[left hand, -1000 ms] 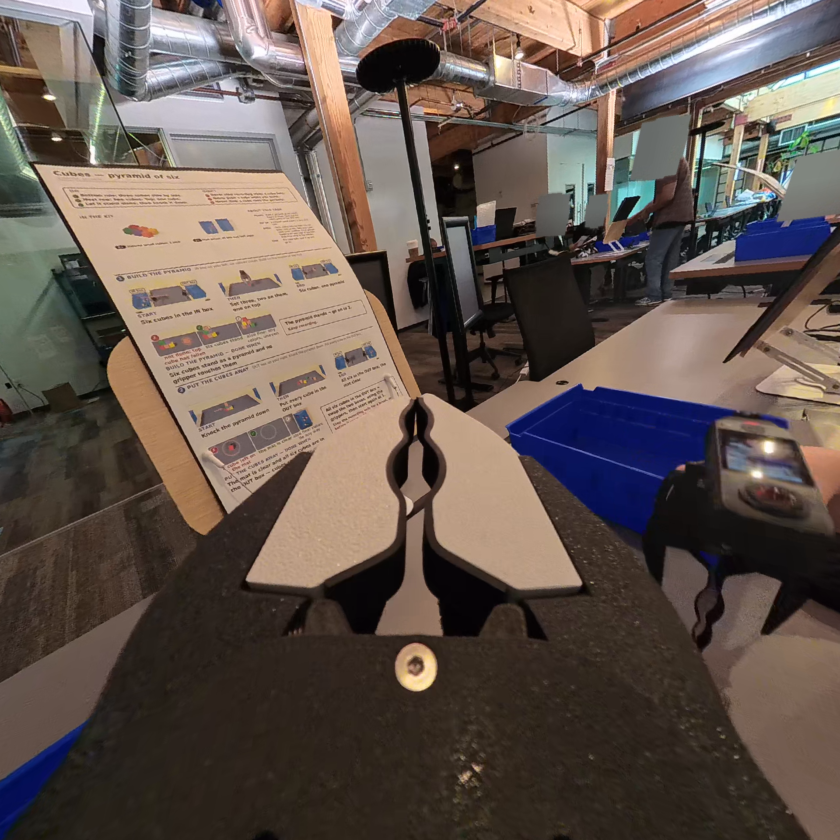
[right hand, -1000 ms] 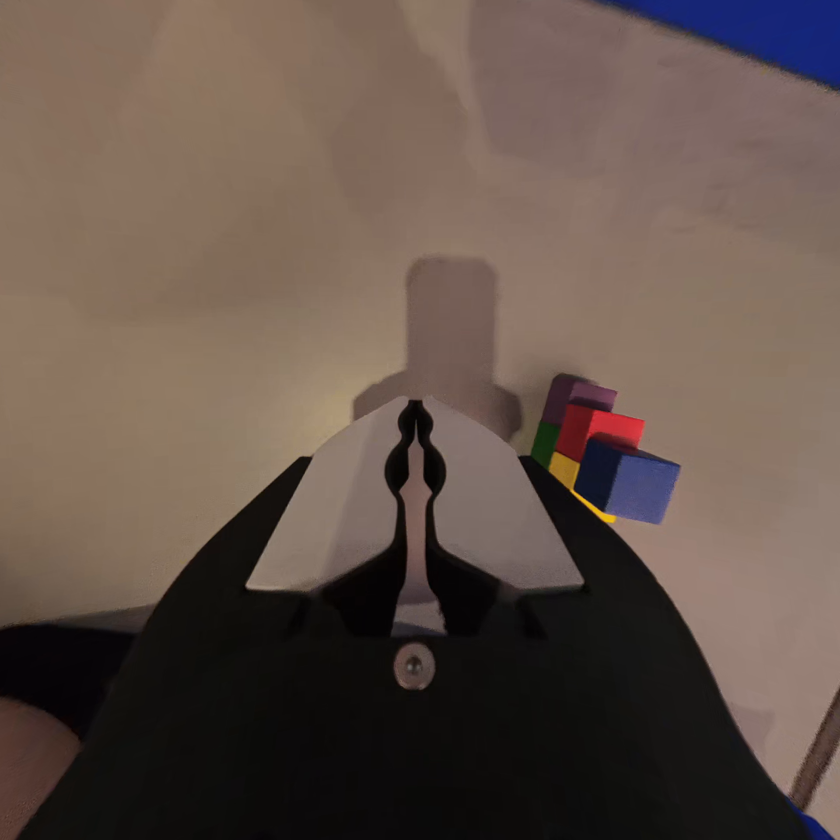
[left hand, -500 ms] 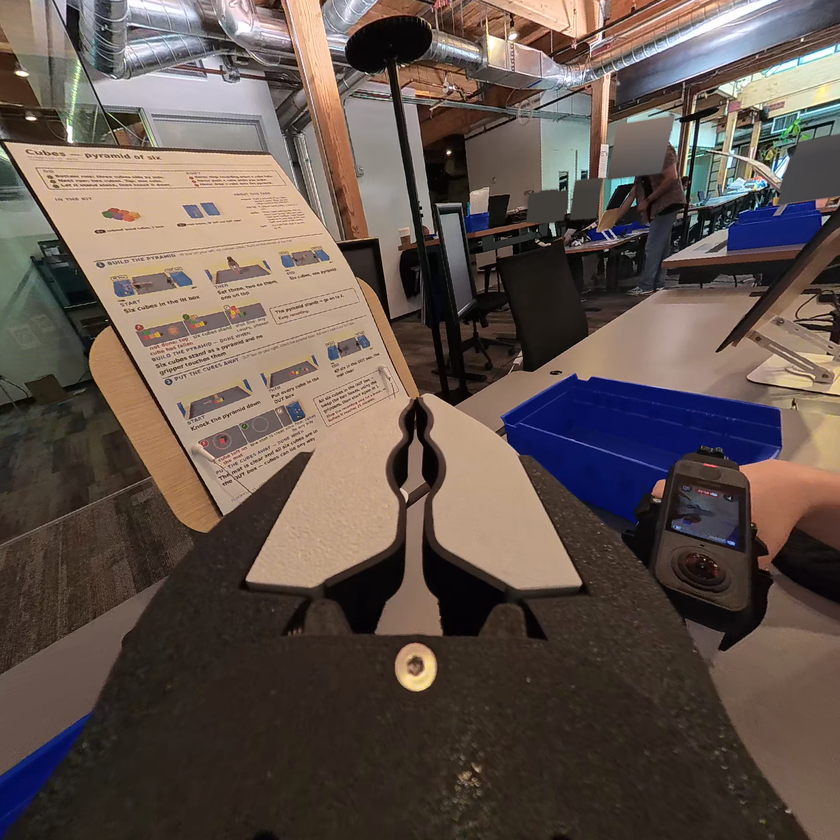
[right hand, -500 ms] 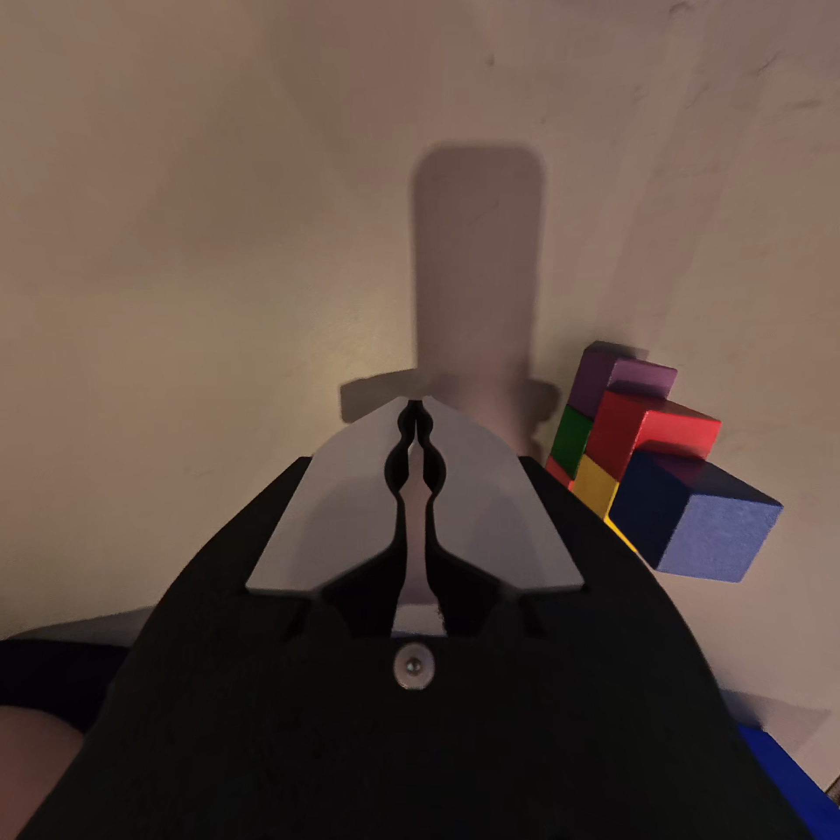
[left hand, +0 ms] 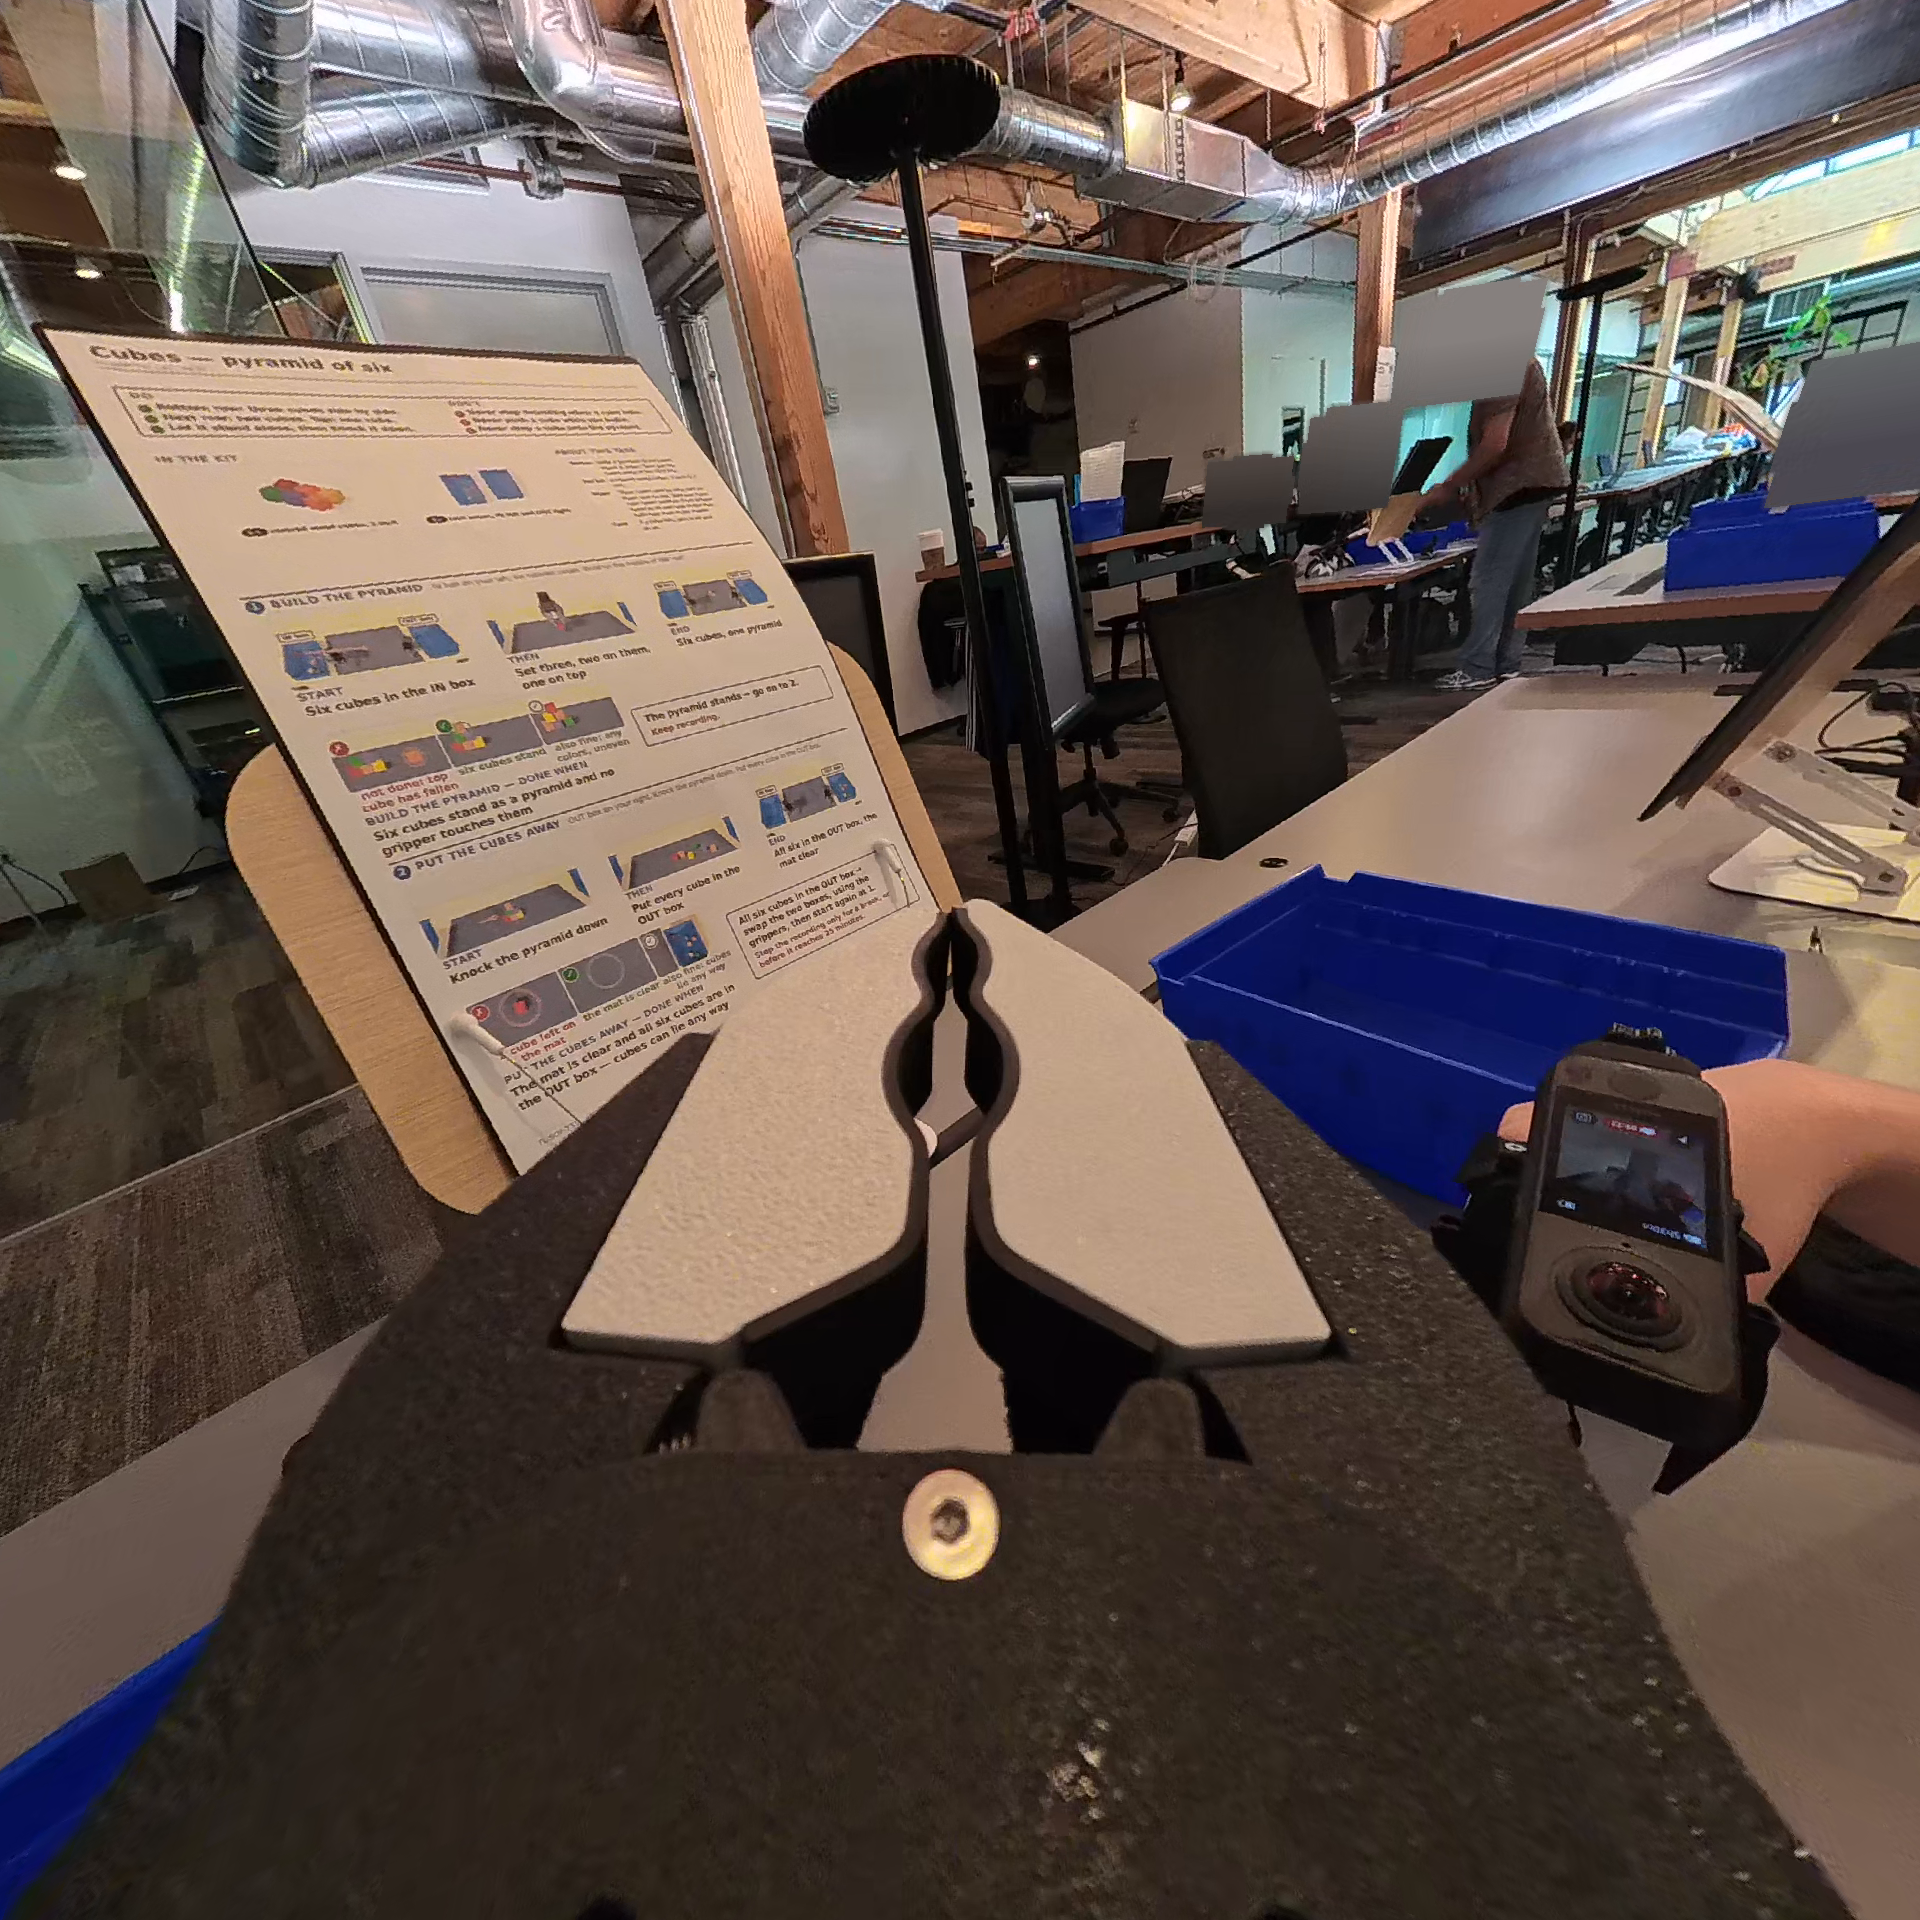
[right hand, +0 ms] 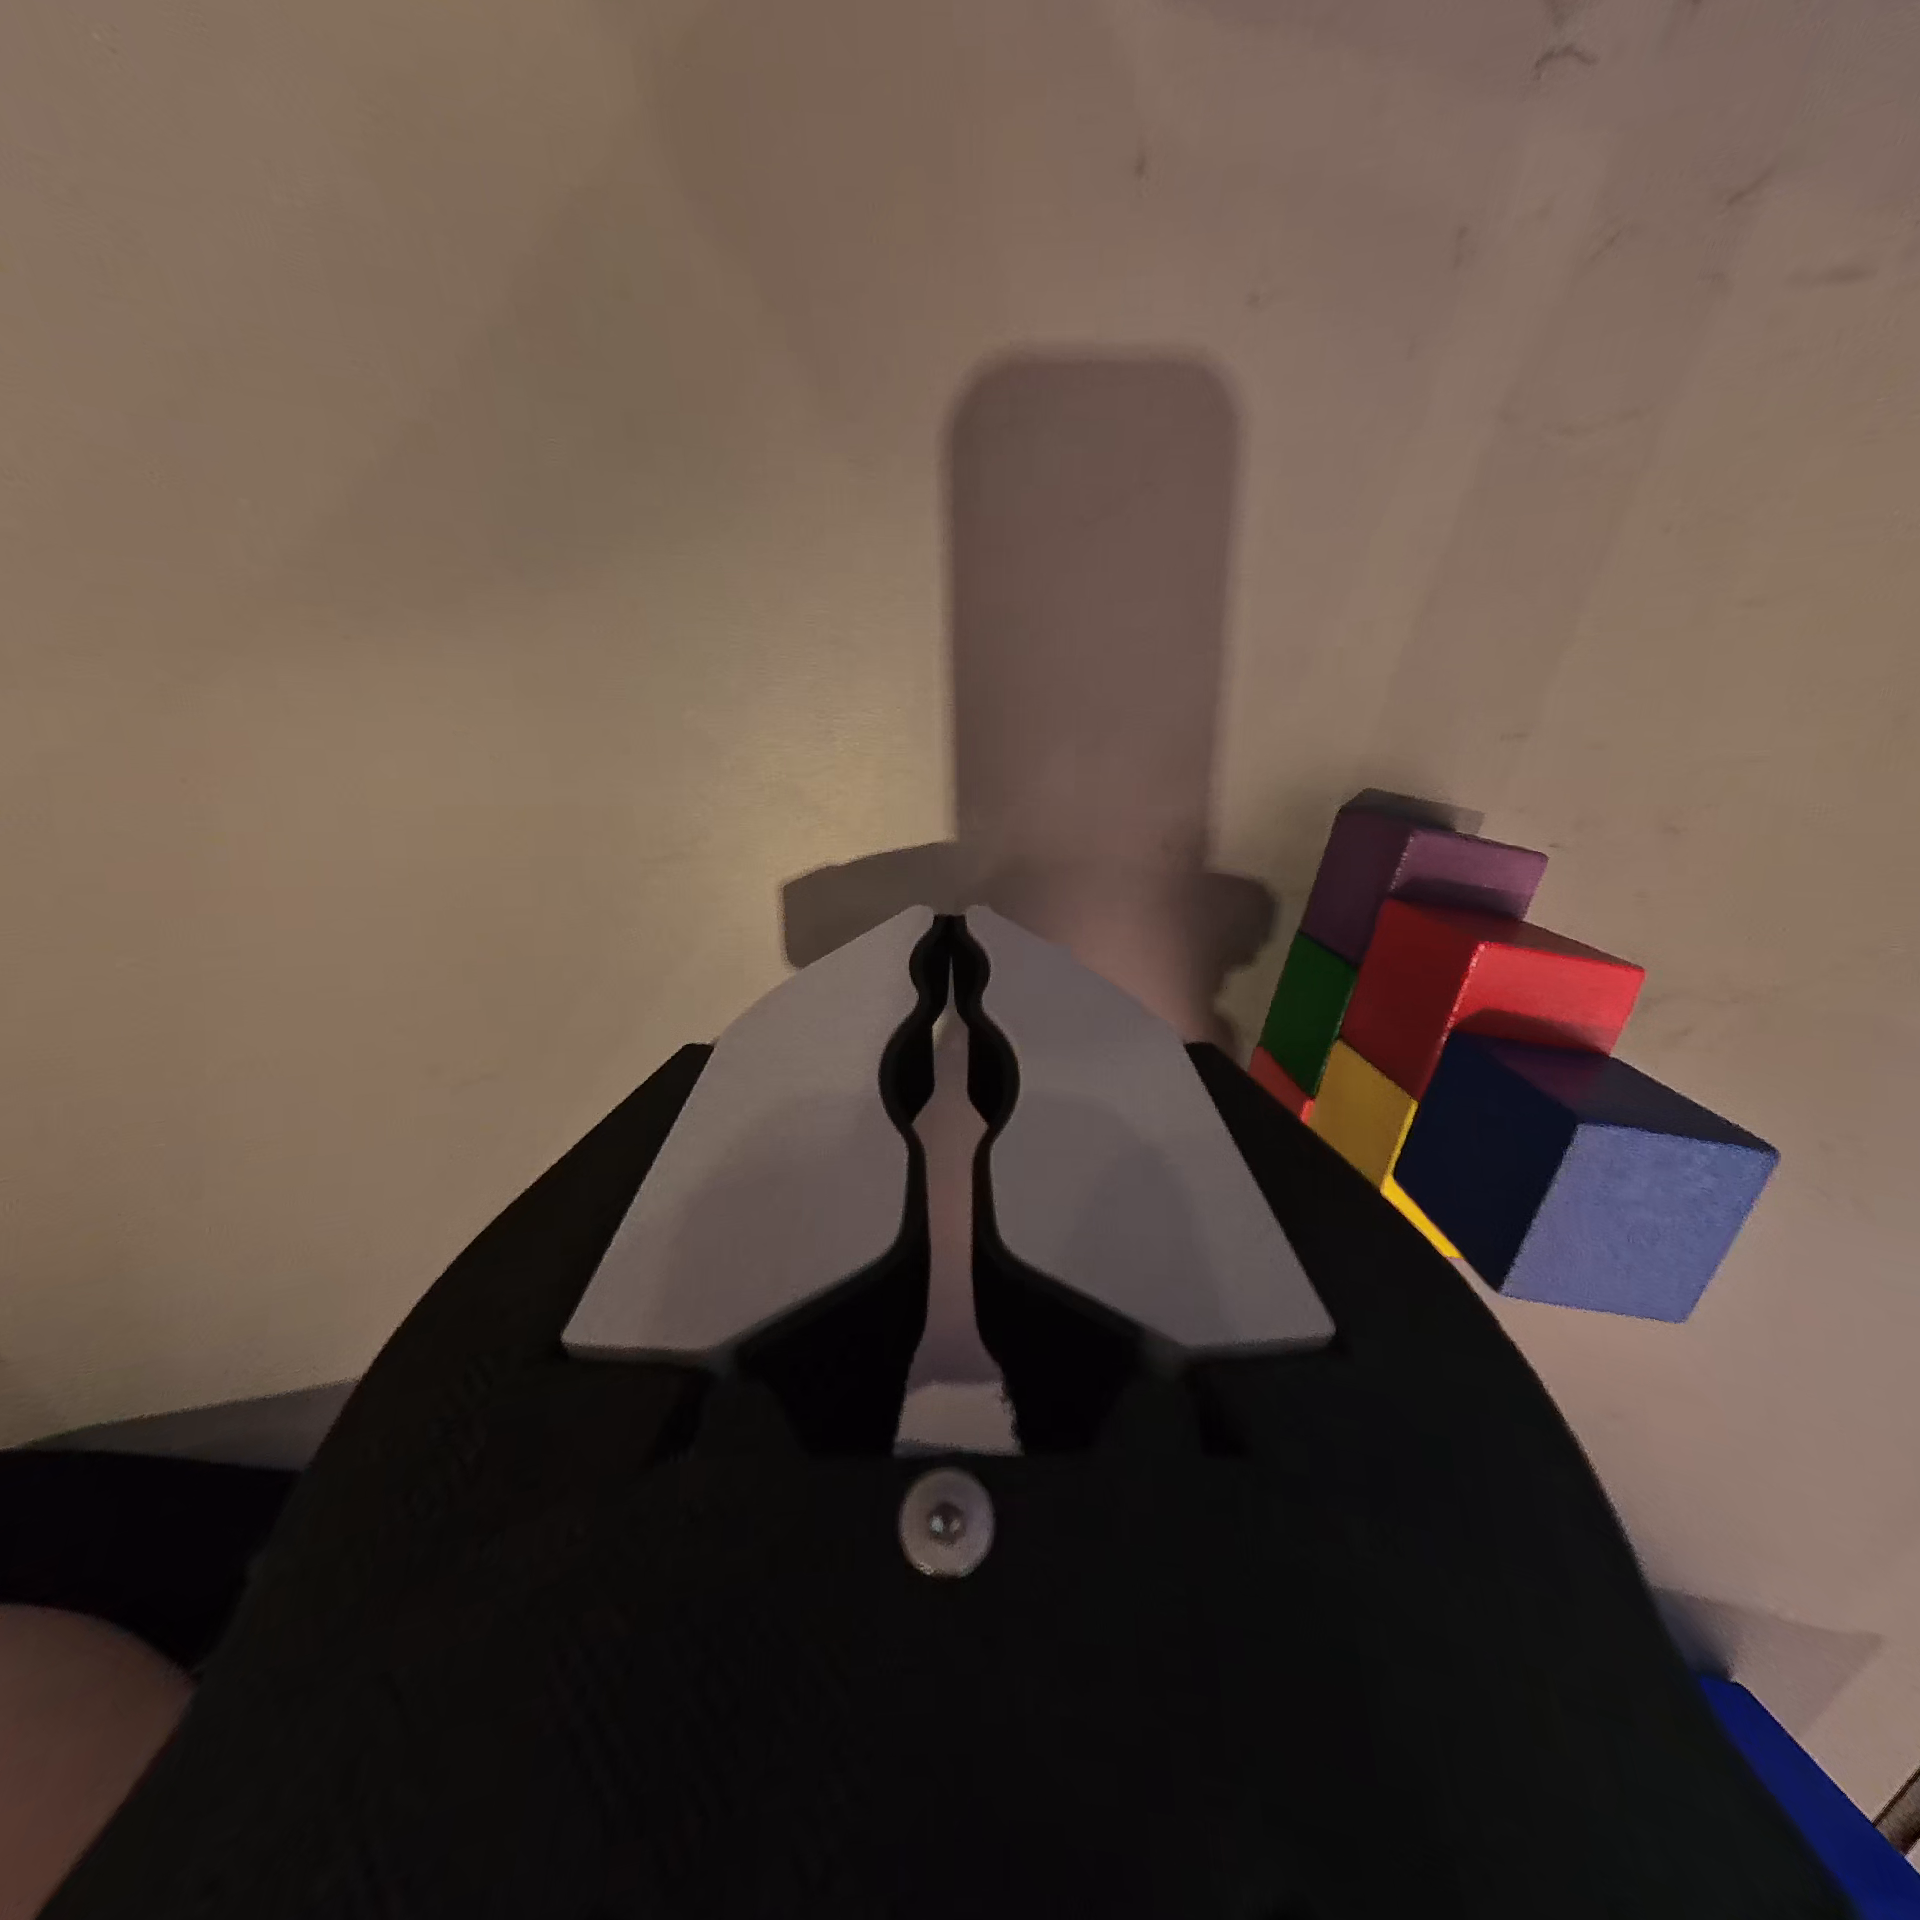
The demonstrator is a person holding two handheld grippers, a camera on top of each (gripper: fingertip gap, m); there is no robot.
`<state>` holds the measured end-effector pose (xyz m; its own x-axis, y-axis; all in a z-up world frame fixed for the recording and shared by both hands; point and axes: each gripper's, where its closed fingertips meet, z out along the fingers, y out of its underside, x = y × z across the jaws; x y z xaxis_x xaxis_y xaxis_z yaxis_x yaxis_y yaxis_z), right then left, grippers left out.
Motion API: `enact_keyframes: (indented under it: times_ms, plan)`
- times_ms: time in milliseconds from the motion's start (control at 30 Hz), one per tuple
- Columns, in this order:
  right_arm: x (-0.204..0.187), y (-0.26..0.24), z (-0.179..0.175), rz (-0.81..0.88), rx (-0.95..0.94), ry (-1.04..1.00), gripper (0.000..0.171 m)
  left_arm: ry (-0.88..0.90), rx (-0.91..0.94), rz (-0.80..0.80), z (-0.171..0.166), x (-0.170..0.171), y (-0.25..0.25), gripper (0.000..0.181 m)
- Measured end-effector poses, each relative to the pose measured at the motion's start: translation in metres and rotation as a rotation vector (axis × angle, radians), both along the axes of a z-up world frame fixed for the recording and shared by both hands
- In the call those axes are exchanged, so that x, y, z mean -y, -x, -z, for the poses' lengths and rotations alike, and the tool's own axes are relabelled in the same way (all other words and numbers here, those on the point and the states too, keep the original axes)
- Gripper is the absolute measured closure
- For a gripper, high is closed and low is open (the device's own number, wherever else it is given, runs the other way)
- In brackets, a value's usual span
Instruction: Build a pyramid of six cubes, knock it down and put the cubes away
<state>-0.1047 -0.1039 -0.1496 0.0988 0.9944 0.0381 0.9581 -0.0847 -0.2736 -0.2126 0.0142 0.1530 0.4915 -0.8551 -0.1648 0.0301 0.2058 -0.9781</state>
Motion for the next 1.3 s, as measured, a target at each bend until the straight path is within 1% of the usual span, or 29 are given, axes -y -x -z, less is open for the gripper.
enact_keyframes:
  times_ms: [467,867,1000,1100,1200,1300]
  plan:
    - [0.002,0.0,-0.005,-0.013,-0.003,-0.009,0.17,0.005,-0.016,-0.002,0.004,-0.002,-0.004,0.181]
    - [-0.001,-0.01,-0.011,0.015,0.031,-0.036,0.17,0.015,-0.029,-0.002,0.007,-0.003,-0.005,0.181]
    - [-0.006,-0.018,-0.029,0.051,0.025,-0.093,0.17,0.017,-0.031,0.0,0.008,-0.003,-0.006,0.181]
    - [-0.013,-0.029,-0.055,0.117,-0.02,-0.165,0.17,0.031,-0.046,0.029,0.012,0.001,-0.011,0.181]
    - [-0.018,-0.045,-0.086,0.173,-0.092,-0.248,0.17,0.062,-0.135,0.1,0.027,0.009,-0.026,0.181]
    - [-0.017,-0.062,-0.113,0.203,-0.148,-0.319,0.17,0.048,-0.242,0.127,0.044,0.016,-0.04,0.181]
